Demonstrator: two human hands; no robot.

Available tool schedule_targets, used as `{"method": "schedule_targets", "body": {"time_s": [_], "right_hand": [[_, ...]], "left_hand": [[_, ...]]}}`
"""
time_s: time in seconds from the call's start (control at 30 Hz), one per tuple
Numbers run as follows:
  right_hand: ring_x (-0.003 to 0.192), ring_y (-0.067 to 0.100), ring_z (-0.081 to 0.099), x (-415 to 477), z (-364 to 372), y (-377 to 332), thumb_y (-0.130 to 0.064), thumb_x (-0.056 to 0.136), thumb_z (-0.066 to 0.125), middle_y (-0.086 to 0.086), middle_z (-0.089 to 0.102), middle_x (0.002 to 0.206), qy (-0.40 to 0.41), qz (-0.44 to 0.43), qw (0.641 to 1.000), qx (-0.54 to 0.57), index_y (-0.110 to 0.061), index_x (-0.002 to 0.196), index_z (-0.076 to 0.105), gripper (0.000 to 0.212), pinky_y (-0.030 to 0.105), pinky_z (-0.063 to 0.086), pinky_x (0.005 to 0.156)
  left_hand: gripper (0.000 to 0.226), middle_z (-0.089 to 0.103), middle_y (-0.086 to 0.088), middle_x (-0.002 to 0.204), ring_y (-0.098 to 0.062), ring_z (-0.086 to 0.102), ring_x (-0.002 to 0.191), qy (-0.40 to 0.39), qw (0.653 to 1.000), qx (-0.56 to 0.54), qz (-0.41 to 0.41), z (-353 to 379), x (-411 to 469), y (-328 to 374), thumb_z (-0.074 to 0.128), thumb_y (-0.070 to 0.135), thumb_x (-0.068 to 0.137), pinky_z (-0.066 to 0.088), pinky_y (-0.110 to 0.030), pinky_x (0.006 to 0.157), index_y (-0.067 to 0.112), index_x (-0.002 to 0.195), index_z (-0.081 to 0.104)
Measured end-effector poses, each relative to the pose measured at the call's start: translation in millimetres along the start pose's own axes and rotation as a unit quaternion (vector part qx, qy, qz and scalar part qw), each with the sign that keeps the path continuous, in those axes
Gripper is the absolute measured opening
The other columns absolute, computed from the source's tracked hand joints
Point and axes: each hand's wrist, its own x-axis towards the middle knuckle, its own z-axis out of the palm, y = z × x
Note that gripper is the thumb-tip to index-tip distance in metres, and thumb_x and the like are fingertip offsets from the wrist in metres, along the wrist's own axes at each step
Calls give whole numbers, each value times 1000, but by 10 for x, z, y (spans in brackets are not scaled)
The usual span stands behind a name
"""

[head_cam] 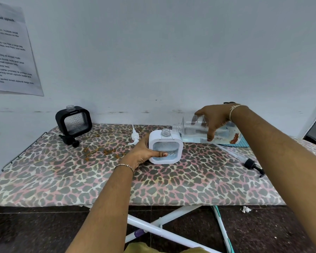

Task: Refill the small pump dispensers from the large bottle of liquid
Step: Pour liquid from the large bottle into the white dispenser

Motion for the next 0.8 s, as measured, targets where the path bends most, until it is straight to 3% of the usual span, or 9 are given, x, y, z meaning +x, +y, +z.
{"method": "schedule_targets", "body": {"time_s": [0.13, 0.23, 0.33, 0.47, 0.6, 0.7, 0.8], "right_hand": [[105, 21, 60, -18, 102, 102, -20, 61, 90, 3, 63, 110, 17, -33, 995, 90, -26, 128, 52, 77, 30, 46, 89], [104, 17, 62, -14, 210, 152, -15, 63, 89, 1, 66, 109, 39, -53, 981, 181, -26, 126, 52, 73, 26, 47, 87], [102, 16, 66, -26, 342, 196, -8, 64, 87, 0, 69, 108, 54, -66, 952, 293, -24, 125, 52, 72, 31, 52, 90], [102, 21, 67, 17, 566, 254, -2, 61, 87, 5, 69, 110, 137, -60, 889, 433, -19, 120, 54, 70, 40, 55, 92], [99, 18, 67, 119, 855, 210, -8, 55, 91, 5, 67, 110, 275, -2, 806, 524, -13, 119, 54, 73, 39, 55, 92], [101, 16, 65, 189, 1074, 138, -25, 46, 93, 2, 67, 109, 364, 49, 737, 568, -17, 115, 56, 78, 37, 55, 91], [105, 17, 64, 216, 1248, 57, -39, 45, 90, 0, 66, 113, 434, 104, 694, 565, -22, 115, 53, 81, 37, 53, 94]], "left_hand": [[74, 63, 8, 112, -8, 58, 102, -3, 1000, -2, 2, 1, 1, 5, 86, 3, 63, 50, -19, 80, 26, 123, 50], [75, 63, 7, 114, -10, 59, 105, -2, 1000, -2, -1, -1, 5, -2, 87, 5, 61, 50, -22, 84, 27, 123, 51], [77, 63, 5, 115, -9, 59, 104, -1, 1000, -1, -3, -3, 4, -10, 87, 4, 61, 51, -25, 87, 24, 126, 50], [81, 63, 3, 118, -12, 59, 108, 2, 1000, -1, -4, -5, 14, -22, 87, 5, 61, 50, -31, 93, 24, 129, 49], [79, 62, 4, 120, -12, 58, 110, -8, 1000, -9, 6, -1, 2, -30, 85, 3, 63, 51, -25, 88, 24, 130, 48], [78, 61, 5, 119, -11, 58, 108, -8, 1000, -14, 10, 18, -24, -33, 82, 0, 66, 51, -19, 82, 23, 131, 46], [76, 59, 9, 114, -3, 57, 100, 2, 1000, -5, 12, 42, -58, -22, 80, 0, 69, 50, -13, 74, 25, 131, 42]]}}
